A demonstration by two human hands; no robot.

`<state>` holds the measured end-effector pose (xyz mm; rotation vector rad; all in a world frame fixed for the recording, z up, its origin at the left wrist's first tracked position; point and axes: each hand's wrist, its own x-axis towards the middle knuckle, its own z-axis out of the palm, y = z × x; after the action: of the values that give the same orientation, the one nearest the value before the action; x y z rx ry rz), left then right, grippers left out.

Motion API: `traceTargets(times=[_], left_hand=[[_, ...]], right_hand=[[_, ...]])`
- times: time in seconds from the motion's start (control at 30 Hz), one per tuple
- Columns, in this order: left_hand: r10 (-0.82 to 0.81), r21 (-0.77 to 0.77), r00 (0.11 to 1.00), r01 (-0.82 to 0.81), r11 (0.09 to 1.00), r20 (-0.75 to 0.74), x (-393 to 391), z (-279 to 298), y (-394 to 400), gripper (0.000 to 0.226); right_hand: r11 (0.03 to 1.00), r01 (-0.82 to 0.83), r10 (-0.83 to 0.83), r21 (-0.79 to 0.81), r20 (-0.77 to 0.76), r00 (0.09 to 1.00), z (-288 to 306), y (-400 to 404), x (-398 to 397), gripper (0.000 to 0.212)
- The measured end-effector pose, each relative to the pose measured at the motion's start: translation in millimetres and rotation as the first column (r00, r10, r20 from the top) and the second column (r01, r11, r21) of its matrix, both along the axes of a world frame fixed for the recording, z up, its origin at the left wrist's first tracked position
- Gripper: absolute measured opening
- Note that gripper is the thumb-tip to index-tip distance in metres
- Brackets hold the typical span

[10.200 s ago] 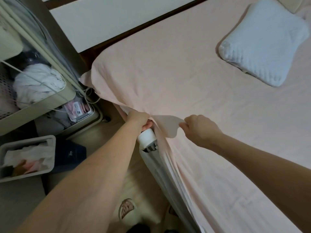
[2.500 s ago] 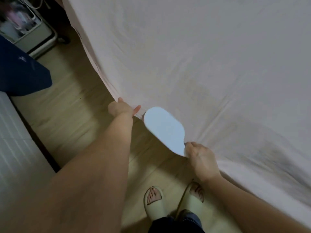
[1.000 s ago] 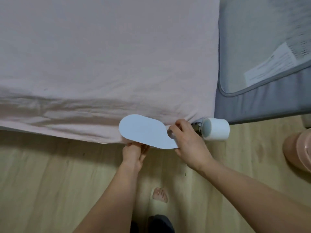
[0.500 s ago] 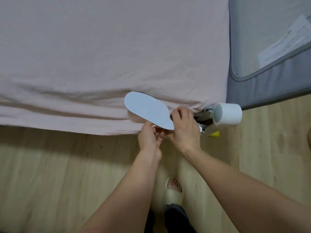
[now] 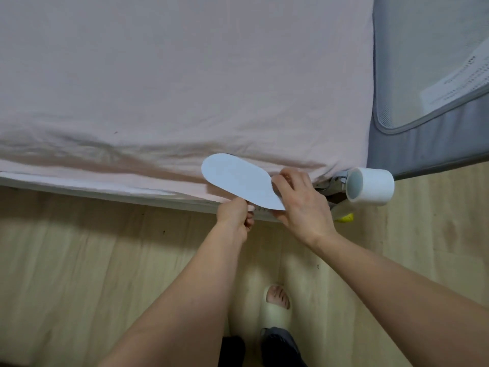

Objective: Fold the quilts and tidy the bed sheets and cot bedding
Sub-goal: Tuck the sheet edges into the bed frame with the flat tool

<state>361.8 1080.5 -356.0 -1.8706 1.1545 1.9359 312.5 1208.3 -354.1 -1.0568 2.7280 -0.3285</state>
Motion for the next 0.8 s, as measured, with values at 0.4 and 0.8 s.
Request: traceTargets(times=[0.4,0.8], left_hand=[[-0.175,0.096,0.979,0.165,0.982,0.108,9.3,-22.2,2.6,0.020],[-0.843,-0.396,0.284,0.914,0.093,0.457,-46.4,97.7,-24.1,0.022]], right_hand=[[0.934,-0.073,0.025,0.350,0.141,0.990,-27.7,-27.5,-15.8,0.026],[0.893,0.394,-0.312,-0.215,0.333,0.889,129.5,28.1,-54.3,0.020]])
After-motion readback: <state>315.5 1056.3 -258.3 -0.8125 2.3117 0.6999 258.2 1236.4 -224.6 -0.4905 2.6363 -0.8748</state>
